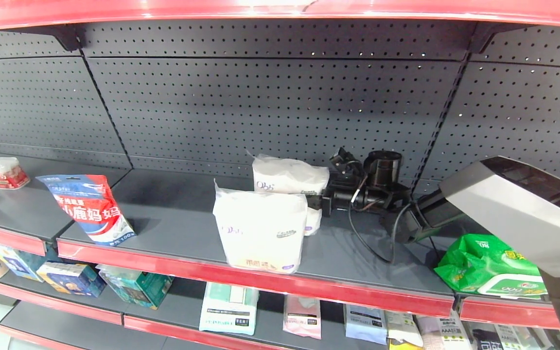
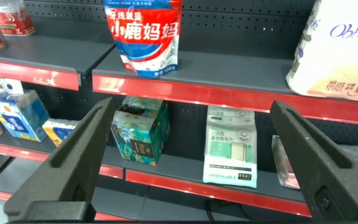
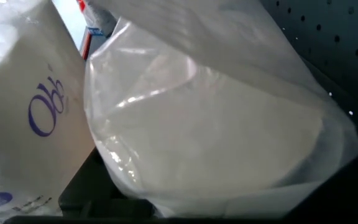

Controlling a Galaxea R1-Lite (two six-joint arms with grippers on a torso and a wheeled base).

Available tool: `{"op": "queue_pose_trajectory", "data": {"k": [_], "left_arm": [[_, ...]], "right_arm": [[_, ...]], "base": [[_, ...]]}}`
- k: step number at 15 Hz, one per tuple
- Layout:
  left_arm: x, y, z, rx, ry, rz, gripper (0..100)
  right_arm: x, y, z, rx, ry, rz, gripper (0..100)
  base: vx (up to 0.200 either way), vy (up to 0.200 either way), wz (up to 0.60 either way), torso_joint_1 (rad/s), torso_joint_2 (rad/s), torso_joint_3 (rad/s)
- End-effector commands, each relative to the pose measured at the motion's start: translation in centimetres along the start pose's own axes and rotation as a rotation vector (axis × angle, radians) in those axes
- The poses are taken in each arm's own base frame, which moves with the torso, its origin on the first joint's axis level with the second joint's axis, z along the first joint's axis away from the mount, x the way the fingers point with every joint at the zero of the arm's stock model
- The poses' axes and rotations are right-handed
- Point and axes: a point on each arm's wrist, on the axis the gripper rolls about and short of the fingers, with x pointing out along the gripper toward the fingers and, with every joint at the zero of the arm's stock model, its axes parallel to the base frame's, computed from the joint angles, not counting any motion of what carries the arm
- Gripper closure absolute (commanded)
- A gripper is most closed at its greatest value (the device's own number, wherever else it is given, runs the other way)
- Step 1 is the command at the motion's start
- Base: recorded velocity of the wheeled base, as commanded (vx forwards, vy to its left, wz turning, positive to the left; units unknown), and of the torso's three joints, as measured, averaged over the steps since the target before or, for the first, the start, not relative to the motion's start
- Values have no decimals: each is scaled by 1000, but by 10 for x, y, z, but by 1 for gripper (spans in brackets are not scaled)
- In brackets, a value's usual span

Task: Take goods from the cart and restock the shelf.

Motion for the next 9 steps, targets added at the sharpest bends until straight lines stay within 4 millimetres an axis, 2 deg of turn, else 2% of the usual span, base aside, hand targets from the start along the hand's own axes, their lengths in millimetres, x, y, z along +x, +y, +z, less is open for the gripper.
{"op": "queue_pose_trajectory", "data": {"k": [1, 4, 9], "left_arm": [[0, 0, 0, 0, -1, 1, 0], [0, 0, 0, 0, -1, 1, 0], [0, 0, 0, 0, -1, 1, 0]], "right_arm": [[-2, -2, 0, -1, -5, 25, 100], [-2, 0, -3, -9, -1, 28, 100], [9, 6, 4, -18, -15, 42, 100]], "base": [[0, 0, 0, 0, 0, 0], [0, 0, 0, 0, 0, 0], [0, 0, 0, 0, 0, 0]]}}
